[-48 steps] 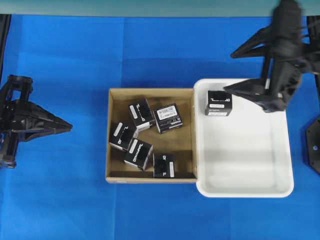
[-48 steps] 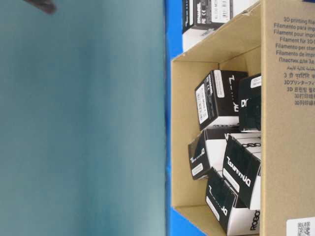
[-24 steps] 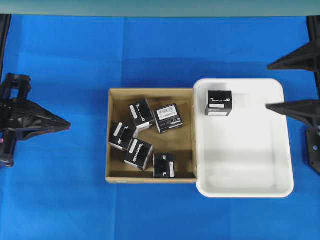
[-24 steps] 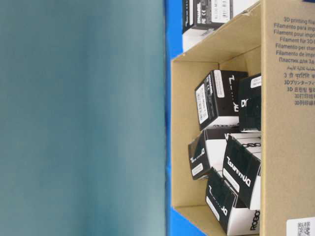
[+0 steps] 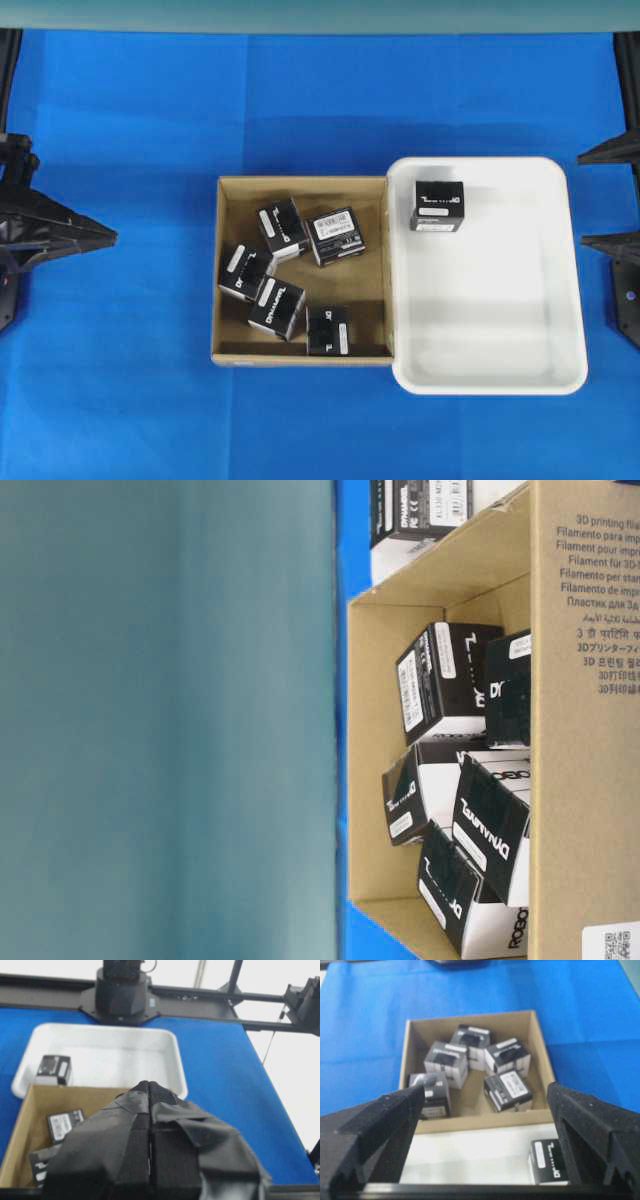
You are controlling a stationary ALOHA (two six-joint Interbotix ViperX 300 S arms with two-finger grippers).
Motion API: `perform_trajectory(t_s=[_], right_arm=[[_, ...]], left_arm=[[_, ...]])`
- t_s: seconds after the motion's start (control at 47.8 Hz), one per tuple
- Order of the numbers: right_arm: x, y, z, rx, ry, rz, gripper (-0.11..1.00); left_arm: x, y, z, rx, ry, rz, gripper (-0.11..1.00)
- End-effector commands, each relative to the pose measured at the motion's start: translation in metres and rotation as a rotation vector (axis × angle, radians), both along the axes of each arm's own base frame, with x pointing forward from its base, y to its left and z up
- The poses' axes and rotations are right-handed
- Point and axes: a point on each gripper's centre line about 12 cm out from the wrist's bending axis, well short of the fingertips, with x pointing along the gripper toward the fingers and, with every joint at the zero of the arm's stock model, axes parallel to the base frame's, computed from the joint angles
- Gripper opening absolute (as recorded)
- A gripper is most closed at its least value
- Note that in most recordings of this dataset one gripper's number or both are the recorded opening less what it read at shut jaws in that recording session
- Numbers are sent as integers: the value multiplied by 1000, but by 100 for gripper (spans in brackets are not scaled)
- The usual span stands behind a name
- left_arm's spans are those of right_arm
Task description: Pick a box that is randomly placed inside the cardboard box.
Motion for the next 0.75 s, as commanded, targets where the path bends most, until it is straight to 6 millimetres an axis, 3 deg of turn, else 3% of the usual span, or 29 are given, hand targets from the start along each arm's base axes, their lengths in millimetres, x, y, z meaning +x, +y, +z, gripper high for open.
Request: perform_trajectory(t_s=[0.0,0.146,0.355,0.732], right_arm=[[-3,0,0,6,-16,-2,99],[-3,0,-5,60,-30,-16,99],[2,6,-14,270,-86,-25,99],[4,4,-13,172,-158,-17,99]], left_arm=[[1,0,11,2,-23,1,-7],[1,1,11,3,-23,6,-7],[0,9,12,2,-31,43,-7],[0,12,8,4,-20,60,-7]])
